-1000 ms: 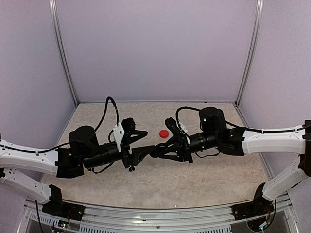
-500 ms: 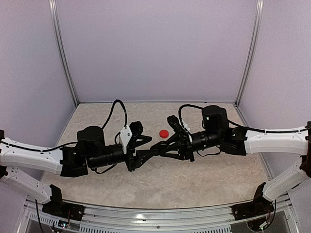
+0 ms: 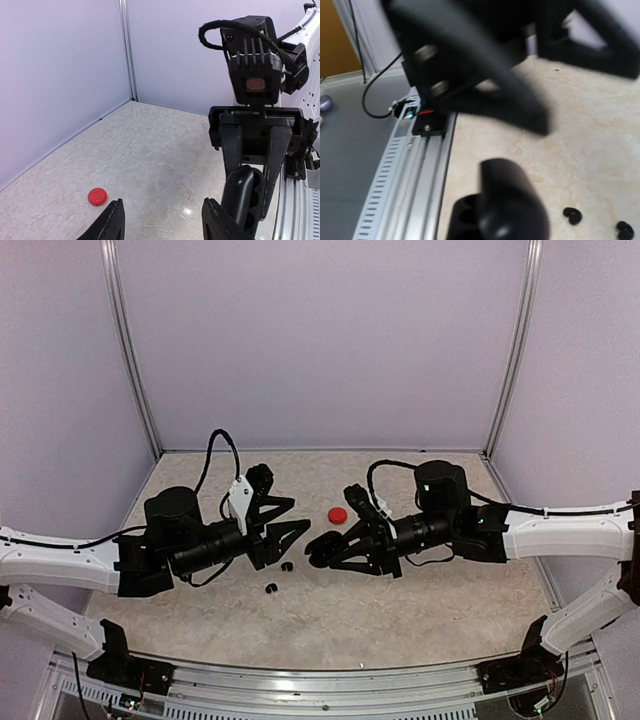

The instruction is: Insert the wireless bluetooth earbuds into the charging case

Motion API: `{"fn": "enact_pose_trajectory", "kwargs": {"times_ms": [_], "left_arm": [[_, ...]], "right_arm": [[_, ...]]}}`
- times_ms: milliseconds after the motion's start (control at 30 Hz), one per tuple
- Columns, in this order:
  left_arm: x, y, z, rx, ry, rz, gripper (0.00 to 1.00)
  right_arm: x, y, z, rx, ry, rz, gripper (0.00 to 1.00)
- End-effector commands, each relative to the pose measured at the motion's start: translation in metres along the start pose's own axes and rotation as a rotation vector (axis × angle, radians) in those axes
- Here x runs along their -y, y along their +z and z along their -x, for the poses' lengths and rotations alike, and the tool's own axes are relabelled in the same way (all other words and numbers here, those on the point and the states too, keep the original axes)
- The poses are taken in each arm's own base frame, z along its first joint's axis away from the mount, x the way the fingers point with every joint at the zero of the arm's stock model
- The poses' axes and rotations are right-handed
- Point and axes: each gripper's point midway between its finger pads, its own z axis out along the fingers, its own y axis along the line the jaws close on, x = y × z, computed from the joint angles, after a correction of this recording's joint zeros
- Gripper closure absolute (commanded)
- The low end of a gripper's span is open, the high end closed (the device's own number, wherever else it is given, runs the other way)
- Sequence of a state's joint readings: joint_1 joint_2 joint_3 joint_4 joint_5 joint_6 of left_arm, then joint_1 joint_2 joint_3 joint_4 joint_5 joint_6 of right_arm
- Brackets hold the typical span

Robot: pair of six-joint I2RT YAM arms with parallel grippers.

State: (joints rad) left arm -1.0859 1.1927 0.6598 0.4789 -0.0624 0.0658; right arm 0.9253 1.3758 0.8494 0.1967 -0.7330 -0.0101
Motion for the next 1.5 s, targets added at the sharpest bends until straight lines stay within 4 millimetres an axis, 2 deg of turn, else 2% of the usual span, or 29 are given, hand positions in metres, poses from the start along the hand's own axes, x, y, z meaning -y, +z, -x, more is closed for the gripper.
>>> {"fn": "enact_pose_trajectory", "kwargs": {"times_ms": [0,133,333,533,700,900,1067,1300,1467], "left_arm": [[-0.019,-0.007,0.016,0.046,-0.024,0.084,0.47],[-0.015,-0.01,0.013,0.036,-0.01,0.055,0.45],[0.021,-0.026,0.021,0.095,0.011,-0.133,0.43],[0.043,-0.013,0.01,0.039,0.025,-0.208,0.46],[0.042,0.0,0.002,0.003,0.029,-0.187,0.5],[0.045,0.006,0.005,0.011,0.027,-0.205,0.58],[0.049,0.007,0.002,0.005,0.015,-0.229,0.7],[0.042,0.002,0.003,0.015,-0.003,-0.215,0.88],[0.038,-0.001,0.006,0.029,-0.01,-0.195,0.92]], "right_arm": [[-0.015,-0.004,0.005,0.014,-0.027,0.047,0.99],[-0.014,-0.005,0.007,0.02,-0.03,0.037,0.99],[-0.009,-0.005,0.007,0.021,-0.027,0.01,0.99],[-0.012,-0.005,0.012,0.033,-0.048,0.028,0.99],[-0.018,-0.005,0.013,0.035,-0.062,0.054,0.99],[-0.019,-0.004,0.011,0.027,-0.063,0.063,0.99],[-0.02,-0.005,0.013,0.032,-0.069,0.056,0.99],[-0.019,-0.009,0.016,0.047,-0.074,0.039,0.97],[-0.019,-0.01,0.017,0.056,-0.065,0.032,0.88]]}}
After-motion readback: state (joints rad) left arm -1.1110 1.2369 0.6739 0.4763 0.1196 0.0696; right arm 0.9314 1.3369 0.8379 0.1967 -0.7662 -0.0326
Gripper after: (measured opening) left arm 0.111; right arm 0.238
